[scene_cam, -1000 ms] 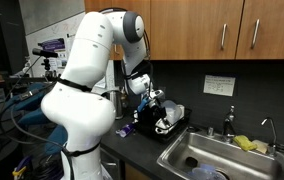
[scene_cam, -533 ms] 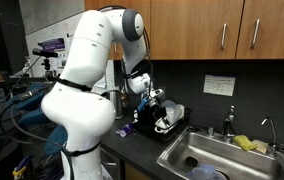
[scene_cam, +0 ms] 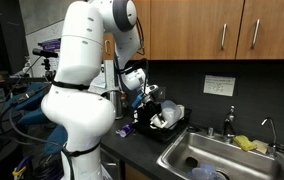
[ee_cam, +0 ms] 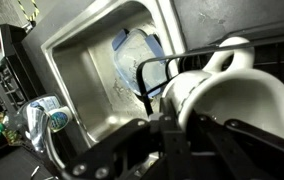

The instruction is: Put the mug on the counter

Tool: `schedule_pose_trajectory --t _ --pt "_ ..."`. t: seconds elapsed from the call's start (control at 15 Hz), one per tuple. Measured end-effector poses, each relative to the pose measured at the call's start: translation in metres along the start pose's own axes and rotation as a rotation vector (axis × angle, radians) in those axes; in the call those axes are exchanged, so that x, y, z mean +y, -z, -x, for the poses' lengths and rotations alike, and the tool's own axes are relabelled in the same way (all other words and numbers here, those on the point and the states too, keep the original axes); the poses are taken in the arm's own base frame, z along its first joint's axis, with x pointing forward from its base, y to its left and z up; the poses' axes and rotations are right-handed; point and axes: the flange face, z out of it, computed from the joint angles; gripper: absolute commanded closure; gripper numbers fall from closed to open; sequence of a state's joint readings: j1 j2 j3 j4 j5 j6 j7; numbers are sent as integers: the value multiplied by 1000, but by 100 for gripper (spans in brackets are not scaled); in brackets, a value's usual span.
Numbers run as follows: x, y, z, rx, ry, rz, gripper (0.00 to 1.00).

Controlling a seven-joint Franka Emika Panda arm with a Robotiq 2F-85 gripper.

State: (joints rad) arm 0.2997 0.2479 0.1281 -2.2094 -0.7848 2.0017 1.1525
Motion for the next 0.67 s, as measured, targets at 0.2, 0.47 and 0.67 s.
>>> schedule_pose_trajectory --t 0.2,0.47,0.67 --pt "16 15 8 61 -31 -28 97" --pt "45 28 24 95 -53 -31 97" --pt "62 29 40 102 -35 -59 97"
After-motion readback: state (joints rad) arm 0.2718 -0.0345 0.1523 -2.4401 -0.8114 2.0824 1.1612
